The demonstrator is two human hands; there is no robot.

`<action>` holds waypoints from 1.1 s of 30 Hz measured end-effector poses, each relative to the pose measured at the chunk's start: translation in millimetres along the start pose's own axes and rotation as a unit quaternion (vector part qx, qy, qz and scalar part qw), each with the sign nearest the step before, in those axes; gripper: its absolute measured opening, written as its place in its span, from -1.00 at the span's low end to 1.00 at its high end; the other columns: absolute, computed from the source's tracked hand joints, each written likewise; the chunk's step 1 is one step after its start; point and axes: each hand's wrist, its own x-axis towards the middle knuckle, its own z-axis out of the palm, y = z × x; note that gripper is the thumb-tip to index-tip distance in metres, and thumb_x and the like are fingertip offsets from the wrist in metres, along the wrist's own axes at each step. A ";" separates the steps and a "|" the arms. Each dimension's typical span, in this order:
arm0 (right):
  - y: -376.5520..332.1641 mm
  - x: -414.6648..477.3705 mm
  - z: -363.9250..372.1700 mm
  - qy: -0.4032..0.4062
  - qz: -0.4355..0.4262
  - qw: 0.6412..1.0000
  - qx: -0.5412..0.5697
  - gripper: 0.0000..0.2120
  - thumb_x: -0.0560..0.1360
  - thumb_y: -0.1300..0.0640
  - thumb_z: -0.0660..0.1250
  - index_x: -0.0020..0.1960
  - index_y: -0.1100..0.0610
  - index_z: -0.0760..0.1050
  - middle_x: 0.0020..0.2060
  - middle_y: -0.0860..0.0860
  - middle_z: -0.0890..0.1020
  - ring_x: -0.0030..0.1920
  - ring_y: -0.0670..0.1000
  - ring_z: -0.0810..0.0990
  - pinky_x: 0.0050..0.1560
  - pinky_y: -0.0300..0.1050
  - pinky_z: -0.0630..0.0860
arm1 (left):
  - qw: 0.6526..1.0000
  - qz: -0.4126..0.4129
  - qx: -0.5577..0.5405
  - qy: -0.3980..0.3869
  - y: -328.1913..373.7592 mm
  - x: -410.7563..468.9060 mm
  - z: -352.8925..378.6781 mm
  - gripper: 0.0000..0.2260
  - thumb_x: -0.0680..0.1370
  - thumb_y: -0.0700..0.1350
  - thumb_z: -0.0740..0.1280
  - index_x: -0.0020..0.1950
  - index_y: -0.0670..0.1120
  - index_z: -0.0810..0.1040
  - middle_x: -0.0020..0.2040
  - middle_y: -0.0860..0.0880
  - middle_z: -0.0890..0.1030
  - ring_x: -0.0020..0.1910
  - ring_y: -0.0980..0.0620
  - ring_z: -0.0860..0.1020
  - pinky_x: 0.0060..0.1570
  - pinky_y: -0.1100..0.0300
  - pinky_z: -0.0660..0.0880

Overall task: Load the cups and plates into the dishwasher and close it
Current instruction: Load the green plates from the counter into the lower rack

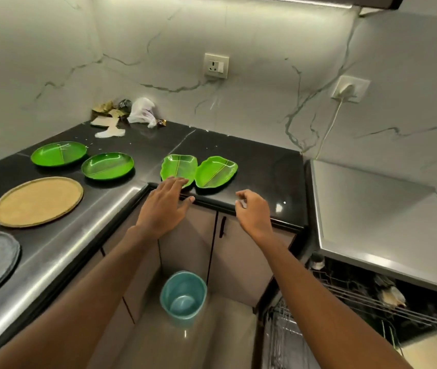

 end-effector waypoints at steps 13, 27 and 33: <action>46.6 157.9 66.8 -0.009 0.069 0.997 -0.021 -0.83 0.48 0.21 0.26 0.02 0.19 0.57 -0.05 0.11 0.65 0.00 0.13 0.59 -0.04 -0.06 0.47 | 0.999 -0.039 0.015 -0.035 -62.8 138.6 73.0 -0.62 0.57 -0.03 0.29 0.36 -0.09 0.43 0.33 -0.05 0.48 0.36 -0.06 0.38 0.31 0.08 0.31; 96.9 226.9 146.3 -0.143 0.308 0.940 0.037 -0.67 0.46 -0.04 0.33 0.08 0.17 0.44 -0.03 0.13 0.64 -0.24 0.16 0.67 -0.55 -0.16 0.52 | 0.969 -0.160 0.038 -0.184 -101.7 204.3 158.3 -0.62 0.58 0.00 0.25 0.37 -0.10 0.42 0.36 -0.08 0.46 0.34 -0.09 0.41 0.32 0.05 0.34; 125.8 225.3 148.9 -0.085 0.326 0.939 0.068 -0.65 0.46 -0.04 0.29 0.06 0.23 0.53 -0.03 0.19 0.65 -0.06 0.22 0.64 -0.15 -0.06 0.53 | 0.953 -0.176 0.088 -0.233 -103.5 193.9 168.0 -0.65 0.56 0.04 0.27 0.27 -0.11 0.47 0.24 -0.09 0.50 0.25 -0.12 0.45 0.21 0.00 0.43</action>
